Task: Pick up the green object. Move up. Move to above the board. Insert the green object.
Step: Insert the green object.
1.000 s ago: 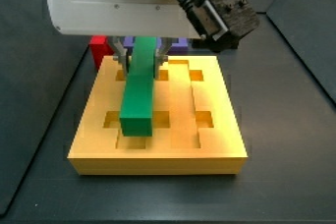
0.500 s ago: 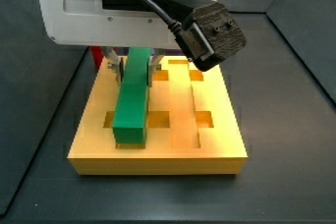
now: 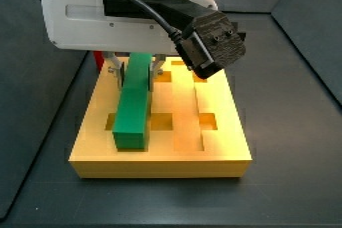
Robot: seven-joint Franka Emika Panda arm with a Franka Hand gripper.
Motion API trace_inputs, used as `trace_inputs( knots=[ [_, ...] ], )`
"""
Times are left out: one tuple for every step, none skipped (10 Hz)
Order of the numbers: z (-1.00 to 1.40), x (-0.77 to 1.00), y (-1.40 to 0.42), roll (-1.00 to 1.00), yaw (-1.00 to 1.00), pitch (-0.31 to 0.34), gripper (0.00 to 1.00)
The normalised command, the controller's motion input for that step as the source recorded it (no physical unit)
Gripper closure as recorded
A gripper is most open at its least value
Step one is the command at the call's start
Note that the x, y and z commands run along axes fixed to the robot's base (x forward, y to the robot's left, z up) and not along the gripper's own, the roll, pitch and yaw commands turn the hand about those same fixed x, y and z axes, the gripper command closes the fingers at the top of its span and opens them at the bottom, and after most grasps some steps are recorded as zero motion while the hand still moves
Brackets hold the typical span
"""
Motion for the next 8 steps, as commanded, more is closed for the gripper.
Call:
trace_inputs(
  knots=[
    [-0.26,0.0,-0.05,0.0,0.0,0.0,1.0],
    [-0.32,0.0,0.0,-0.03,-0.02,0.0,1.0],
    [-0.31,0.0,0.0,-0.03,0.0,0.0,1.0],
    [-0.39,0.01,0.05,-0.03,0.0,0.0,1.0],
    [-0.46,0.17,0.07,0.0,0.0,0.0,1.0],
    [-0.39,0.07,0.0,0.05,-0.01,0.01,1.0],
    [-0.34,-0.03,0.0,0.02,-0.06,0.0,1.0],
    [-0.33,-0.09,0.0,-0.02,-0.09,-0.021,1.0]
  ],
)
